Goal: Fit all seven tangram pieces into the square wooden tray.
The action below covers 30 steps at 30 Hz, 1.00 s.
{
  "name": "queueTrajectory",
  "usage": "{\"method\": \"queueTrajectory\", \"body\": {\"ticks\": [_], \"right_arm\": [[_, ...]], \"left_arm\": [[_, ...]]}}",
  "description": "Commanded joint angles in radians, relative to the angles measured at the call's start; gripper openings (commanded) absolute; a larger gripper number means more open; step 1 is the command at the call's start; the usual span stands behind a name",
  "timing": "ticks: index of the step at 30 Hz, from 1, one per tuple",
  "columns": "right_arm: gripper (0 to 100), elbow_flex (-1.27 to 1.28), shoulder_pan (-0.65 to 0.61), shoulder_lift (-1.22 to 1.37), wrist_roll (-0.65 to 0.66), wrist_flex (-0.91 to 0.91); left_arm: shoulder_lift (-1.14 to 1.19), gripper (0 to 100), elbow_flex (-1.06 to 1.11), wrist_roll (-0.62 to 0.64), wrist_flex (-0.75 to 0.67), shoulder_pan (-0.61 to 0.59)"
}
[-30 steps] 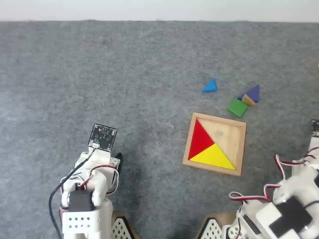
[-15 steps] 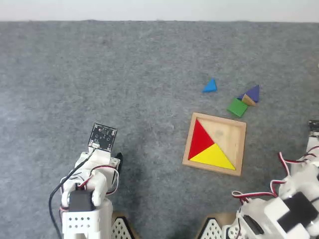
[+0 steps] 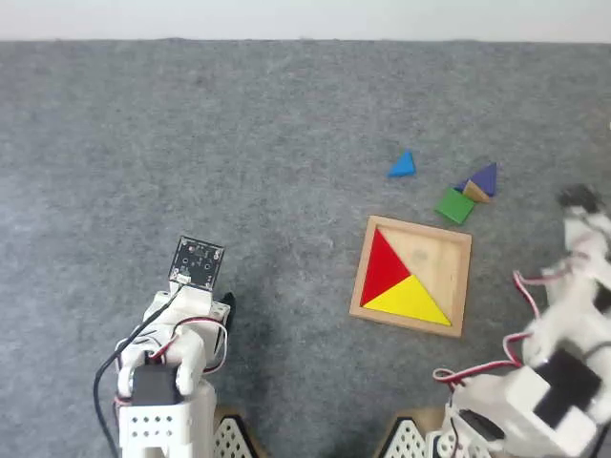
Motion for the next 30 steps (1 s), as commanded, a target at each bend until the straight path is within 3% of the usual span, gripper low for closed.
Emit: {"method": "queueTrajectory", "body": {"ticks": [1, 7, 12, 22, 30], "right_arm": [[6.1, -0.23, -0.18, 0.012, 0.014, 0.179], [6.1, -0.5, -0.486, 0.2, 0.064, 0.341], [5.3, -0.601, -0.659, 0.375, 0.086, 0.366], [5.1, -0.614, -0.773, 0.45, 0.08, 0.369], [5.1, -0.519, -0.814, 0.349, 0.094, 0.432]], "left_arm": [[-0.02, 18, -0.013, 0.009, 0.006, -0.005], [-0.02, 18, -0.013, 0.009, 0.006, -0.005], [-0.02, 18, -0.013, 0.009, 0.006, -0.005], [-0.02, 18, -0.013, 0.009, 0.006, -0.005], [-0.02, 18, -0.013, 0.009, 0.006, -0.005]]}}
